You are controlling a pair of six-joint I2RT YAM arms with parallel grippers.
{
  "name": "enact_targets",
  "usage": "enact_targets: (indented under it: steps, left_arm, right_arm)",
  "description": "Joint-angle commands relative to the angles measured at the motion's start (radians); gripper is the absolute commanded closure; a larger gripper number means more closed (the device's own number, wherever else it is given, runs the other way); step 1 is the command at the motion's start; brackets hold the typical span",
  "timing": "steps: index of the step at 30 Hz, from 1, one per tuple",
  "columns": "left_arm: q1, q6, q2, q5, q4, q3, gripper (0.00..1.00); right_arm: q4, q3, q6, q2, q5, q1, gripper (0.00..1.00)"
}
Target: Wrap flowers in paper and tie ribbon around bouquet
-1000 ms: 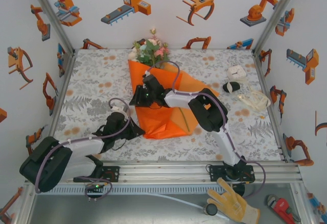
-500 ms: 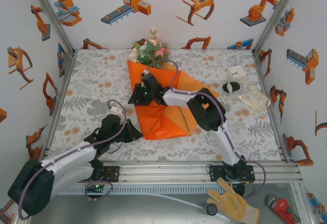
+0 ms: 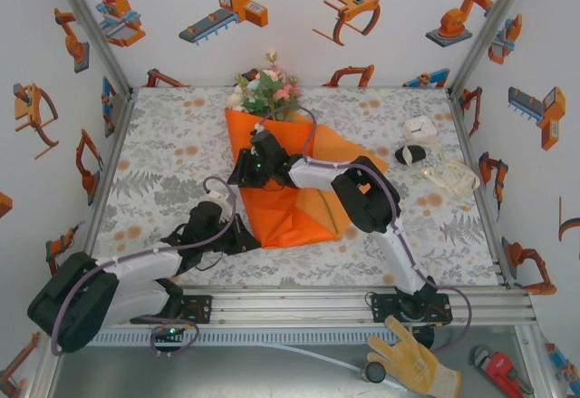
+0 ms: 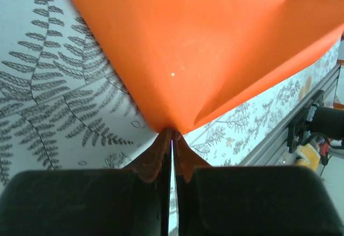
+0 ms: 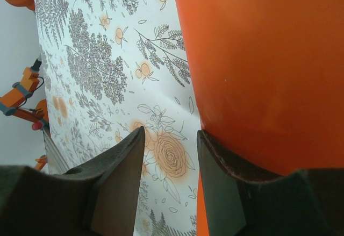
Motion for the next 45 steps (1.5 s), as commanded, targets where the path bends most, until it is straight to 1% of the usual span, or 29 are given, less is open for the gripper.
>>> enact_targets:
  steps: [1,3,5,7,10,12,14,16,19,22,25,27,30,36,41,43,45]
  left_arm:
    - [-0.006,0.074,-0.133,-0.038,-0.152,0.090,0.85]
    - [-0.003,0.099,-0.183,-0.107,-0.196,0.130,0.83]
    - [0.008,0.104,-0.158,-0.121,-0.192,0.158,0.83]
    - [0.007,0.085,-0.082,-0.086,-0.129,0.176,0.84]
    - [-0.005,0.024,0.067,-0.017,0.043,0.165,0.85]
    - [-0.029,0.012,0.144,-0.001,0.097,0.158,0.87]
    - [-0.062,0.020,0.183,-0.034,0.087,0.138,0.87]
    - [-0.078,0.019,0.187,-0.078,0.076,0.096,0.89]
    - [-0.079,0.012,0.178,-0.126,0.079,0.033,0.90]
    - [-0.079,0.015,0.194,-0.149,0.058,0.015,0.91]
    - [-0.080,0.011,0.222,-0.175,0.065,0.000,0.92]
    - [-0.079,0.005,0.242,-0.176,0.083,-0.005,0.92]
    - [-0.079,-0.017,0.266,-0.168,0.122,-0.017,0.93]
    - [-0.079,-0.028,0.268,-0.165,0.136,-0.026,0.93]
    - [-0.079,-0.030,0.268,-0.173,0.126,-0.033,0.94]
    - [-0.079,-0.030,0.267,-0.174,0.124,-0.033,0.94]
    - [-0.080,-0.030,0.268,-0.177,0.123,-0.034,0.94]
  right_arm:
    - [-0.026,0.013,-0.011,0.027,0.004,-0.009,0.56]
    - [-0.026,0.010,-0.011,0.025,0.005,-0.009,0.56]
    - [-0.027,0.010,-0.011,0.025,0.006,-0.009,0.56]
    - [-0.027,0.010,-0.011,0.027,0.005,-0.009,0.56]
    - [-0.029,0.008,-0.010,0.029,0.007,-0.010,0.56]
    - [-0.029,0.008,-0.007,0.028,0.007,-0.012,0.56]
    - [-0.030,0.007,-0.003,0.026,0.007,-0.014,0.56]
    - [-0.033,0.009,-0.004,0.020,0.007,-0.015,0.56]
    - [-0.023,0.031,0.001,0.021,-0.013,-0.019,0.56]
    - [-0.008,0.088,0.031,0.064,-0.034,-0.036,0.57]
    - [-0.019,0.176,0.043,0.128,-0.034,-0.062,0.57]
    - [-0.039,0.254,0.043,0.181,-0.042,-0.077,0.57]
    - [-0.082,0.366,0.041,0.253,-0.020,-0.095,0.57]
    - [-0.190,0.670,0.020,0.432,0.006,-0.116,0.57]
    - [-0.259,0.931,-0.022,0.572,0.084,-0.124,0.57]
    - [-0.261,0.996,-0.044,0.609,0.130,-0.124,0.57]
    - [-0.250,1.022,-0.082,0.625,0.197,-0.124,0.57]
